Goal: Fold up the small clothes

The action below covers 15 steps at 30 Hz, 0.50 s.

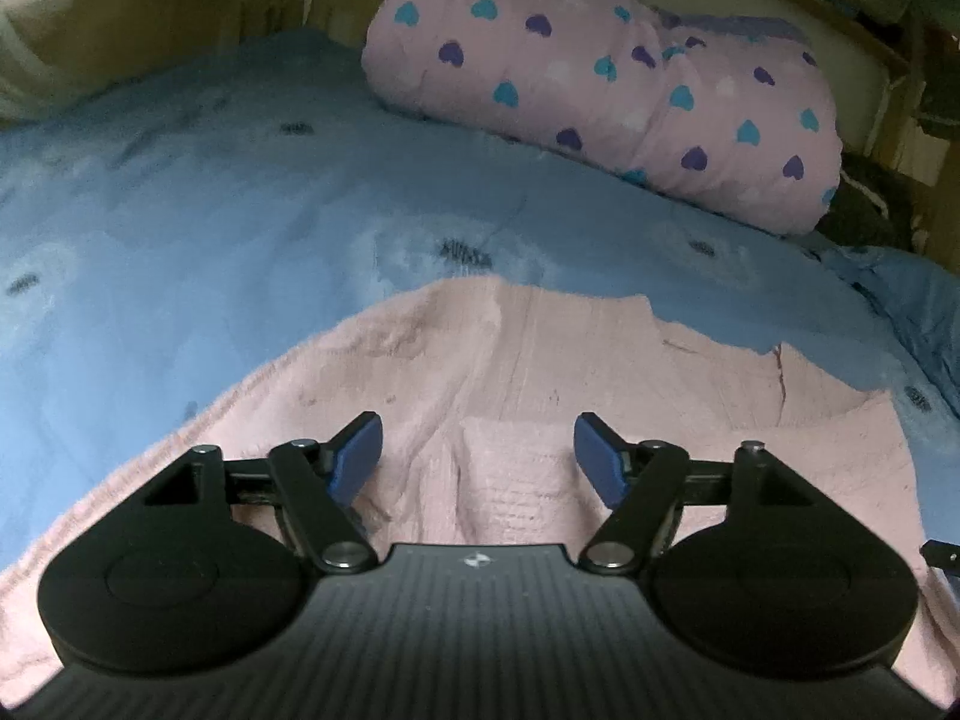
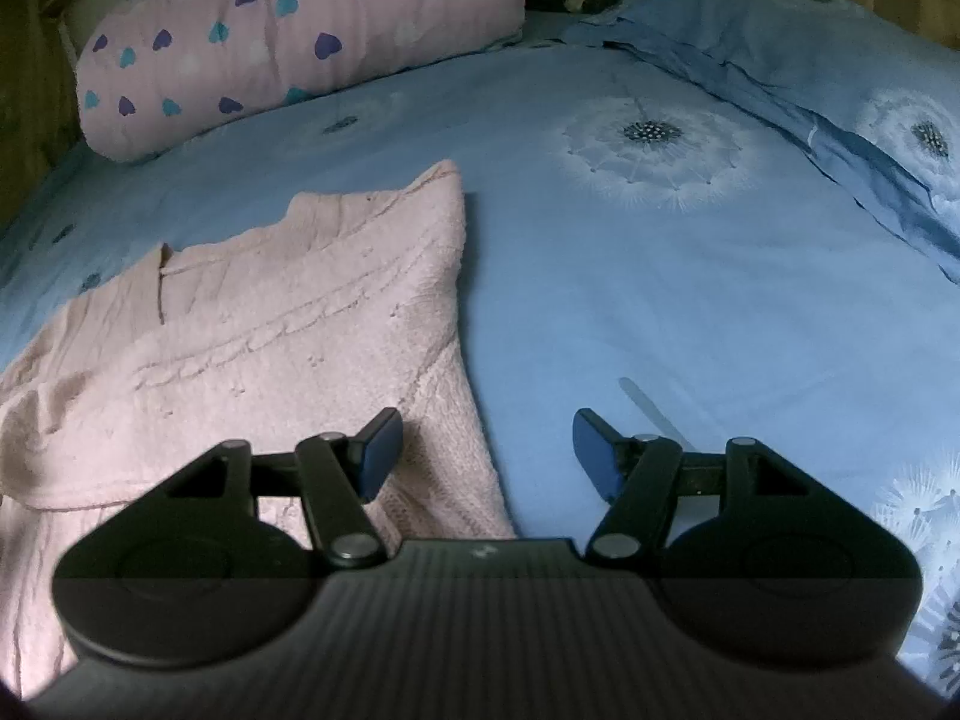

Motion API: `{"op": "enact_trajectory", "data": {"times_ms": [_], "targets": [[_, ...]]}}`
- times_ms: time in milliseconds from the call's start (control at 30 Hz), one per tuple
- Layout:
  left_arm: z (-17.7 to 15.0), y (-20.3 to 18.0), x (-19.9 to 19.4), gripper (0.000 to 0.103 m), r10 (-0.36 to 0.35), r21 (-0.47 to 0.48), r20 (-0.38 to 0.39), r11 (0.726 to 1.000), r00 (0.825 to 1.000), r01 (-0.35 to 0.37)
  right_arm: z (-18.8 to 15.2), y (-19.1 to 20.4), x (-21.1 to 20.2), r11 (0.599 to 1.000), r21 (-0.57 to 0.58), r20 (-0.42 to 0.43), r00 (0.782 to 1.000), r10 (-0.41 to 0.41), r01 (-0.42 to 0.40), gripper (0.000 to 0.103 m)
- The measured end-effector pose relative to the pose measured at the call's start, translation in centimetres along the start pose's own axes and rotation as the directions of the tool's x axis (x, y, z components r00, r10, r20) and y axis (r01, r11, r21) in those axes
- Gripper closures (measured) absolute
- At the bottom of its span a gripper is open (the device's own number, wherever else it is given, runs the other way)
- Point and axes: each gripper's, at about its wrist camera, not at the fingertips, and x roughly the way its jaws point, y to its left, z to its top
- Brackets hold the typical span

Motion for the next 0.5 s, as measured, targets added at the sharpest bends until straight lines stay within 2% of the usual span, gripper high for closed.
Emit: {"op": "enact_trajectory", "data": {"times_ms": [133,200,267,367,400,467,500], "targets": [[-1.1,-0.2,1.7,0.034,-0.042,-0.001,-0.046,0.999,0.998,0.042,0.0,0.0,0.0,1.0,0.004,0.0,1.0,0.0,0.0,0.038],[-1.6,-0.7,2.3,0.074,-0.045,0.01,-0.056,0.999,0.997,0.046,0.0,0.0,0.0,1.0,0.001,0.002,1.0,-0.001,0.001,0.038],[-1.9,-1.2,2.0,0.086,-0.015,0.018,-0.016,1.0,1.0,0.015,0.0,0.0,0.0,1.0,-0.002,0.003,1.0,-0.003,0.003,0.038],[-2.1,-2.5,1.1,0.086,0.094,0.1,0.069,0.99,0.993,-0.101,0.0,0.0,0.0,1.0,-0.008,0.006,1.0,-0.006,0.006,0.038],[-2.0,-2.7,1.4,0.085,0.113,0.119,0.058,0.986,0.992,-0.119,0.0,0.0,0.1,1.0,-0.01,0.006,1.0,-0.007,0.007,0.038],[-2.1,-2.6,2.8,0.082,0.116,0.133,-0.031,0.985,0.993,-0.111,-0.1,0.2,0.2,1.0,-0.019,0.005,1.0,-0.015,0.015,0.038],[-2.2,-2.6,3.1,0.074,0.124,0.141,-0.038,0.983,0.992,-0.118,-0.1,0.2,0.3,0.999,-0.027,0.005,1.0,-0.023,0.023,0.038]]}}
